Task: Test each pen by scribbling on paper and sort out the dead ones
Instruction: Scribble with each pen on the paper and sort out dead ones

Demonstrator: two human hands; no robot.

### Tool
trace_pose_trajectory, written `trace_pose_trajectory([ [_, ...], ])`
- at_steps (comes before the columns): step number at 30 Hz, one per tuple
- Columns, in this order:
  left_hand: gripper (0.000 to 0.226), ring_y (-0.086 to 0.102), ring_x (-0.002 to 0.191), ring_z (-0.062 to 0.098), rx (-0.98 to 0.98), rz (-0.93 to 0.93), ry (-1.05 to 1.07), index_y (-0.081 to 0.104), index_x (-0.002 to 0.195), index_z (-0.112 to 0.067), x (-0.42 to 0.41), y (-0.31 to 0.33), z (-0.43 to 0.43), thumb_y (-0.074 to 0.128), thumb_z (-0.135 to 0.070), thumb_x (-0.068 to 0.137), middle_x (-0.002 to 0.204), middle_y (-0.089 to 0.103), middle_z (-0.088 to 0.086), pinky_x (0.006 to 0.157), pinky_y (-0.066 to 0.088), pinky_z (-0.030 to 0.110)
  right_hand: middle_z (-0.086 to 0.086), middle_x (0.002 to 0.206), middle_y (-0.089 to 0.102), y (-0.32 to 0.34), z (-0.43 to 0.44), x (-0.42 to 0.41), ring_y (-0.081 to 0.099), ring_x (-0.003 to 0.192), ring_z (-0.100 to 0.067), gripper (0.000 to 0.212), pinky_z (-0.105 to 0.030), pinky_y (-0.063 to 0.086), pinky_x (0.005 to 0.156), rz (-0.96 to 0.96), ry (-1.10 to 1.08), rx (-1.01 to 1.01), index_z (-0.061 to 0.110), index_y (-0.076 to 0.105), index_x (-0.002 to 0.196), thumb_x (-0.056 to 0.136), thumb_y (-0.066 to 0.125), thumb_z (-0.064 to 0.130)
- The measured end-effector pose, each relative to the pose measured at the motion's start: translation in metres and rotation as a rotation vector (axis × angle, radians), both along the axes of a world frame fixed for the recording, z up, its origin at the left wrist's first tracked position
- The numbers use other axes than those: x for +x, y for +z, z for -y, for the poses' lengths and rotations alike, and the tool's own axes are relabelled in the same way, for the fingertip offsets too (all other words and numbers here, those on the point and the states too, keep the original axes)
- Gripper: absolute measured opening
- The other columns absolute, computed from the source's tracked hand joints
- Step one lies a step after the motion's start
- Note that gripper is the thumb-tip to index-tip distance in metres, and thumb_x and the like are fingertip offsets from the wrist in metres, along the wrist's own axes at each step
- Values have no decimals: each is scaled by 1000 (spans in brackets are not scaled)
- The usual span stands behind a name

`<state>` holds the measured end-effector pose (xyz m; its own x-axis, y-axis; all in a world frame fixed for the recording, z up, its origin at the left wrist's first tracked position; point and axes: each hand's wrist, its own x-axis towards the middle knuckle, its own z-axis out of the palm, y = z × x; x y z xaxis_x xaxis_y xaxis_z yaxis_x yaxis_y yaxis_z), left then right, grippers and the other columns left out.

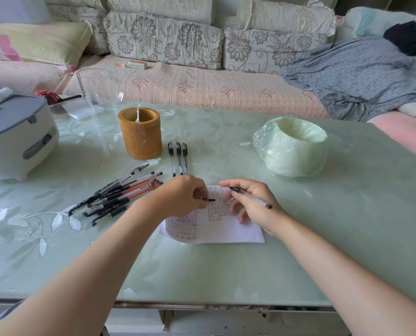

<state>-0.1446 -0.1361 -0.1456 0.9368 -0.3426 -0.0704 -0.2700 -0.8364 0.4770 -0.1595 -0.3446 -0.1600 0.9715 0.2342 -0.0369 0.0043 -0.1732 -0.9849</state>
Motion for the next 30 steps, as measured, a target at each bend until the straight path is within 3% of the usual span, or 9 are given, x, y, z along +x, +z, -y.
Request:
trace_pose_trajectory([
  [4,8,57,72,4,-27,44,0,68,98,-27,1,3,-3,63,-25,93,89,62,-13,62,43,20,-16,89,63,14,-7,6,61,60,-25,43,-29,50,43,-146,30,168,3,65,120,96,32,-11],
  [7,11,60,65,9,-48,59,3,66,100,-29,1,6,-7,56,-26,96,83,64,-14,56,45,23,-14,89,57,21,-8,9,63,62,-28,41,-36,55,53,-117,40,188,6,67,111,96,31,-6],
  [11,12,60,71,8,-47,71,21,65,102,-27,2,7,-10,54,-24,97,88,67,-12,59,45,19,-4,84,56,24,-10,16,56,51,-22,25,-27,45,46,102,4,-158,25,54,105,96,48,3],
  [14,13,59,77,5,-76,57,46,65,104,-26,4,8,-13,55,-22,97,91,64,-12,62,42,15,10,82,65,24,-10,20,59,58,-10,27,-26,47,62,245,-57,-448,38,59,102,85,70,20],
  [18,14,57,78,-1,-84,35,54,67,107,-25,5,8,-17,58,-22,96,92,62,-13,63,39,11,17,96,70,29,-8,17,56,76,1,14,-23,43,73,346,-46,-815,36,70,99,85,69,34],
  [21,15,57,78,-1,-90,37,49,67,108,-24,4,9,-16,59,-22,95,91,63,-14,62,39,10,14,108,68,29,-11,13,61,96,-9,17,-26,46,81,450,13,-912,34,70,104,90,63,31],
  [26,15,55,74,-5,-85,56,-5,68,107,-24,0,12,-12,59,-23,96,87,61,-17,59,39,6,11,107,67,21,-15,13,60,97,-13,17,-28,46,81,508,73,-902,31,69,106,91,60,28],
  [28,12,61,74,10,-108,24,-11,69,101,-24,-2,11,-8,59,-23,95,83,65,-16,62,46,15,9,104,67,19,-18,12,59,97,-15,18,-30,46,82,521,114,-864,28,69,104,91,59,24],
  [30,12,64,75,23,-137,-24,13,71,93,-24,-4,11,-4,58,-25,94,82,70,-9,69,53,35,5,99,66,17,-20,11,57,97,-16,19,-28,44,78,556,134,-891,23,69,102,89,55,23],
])
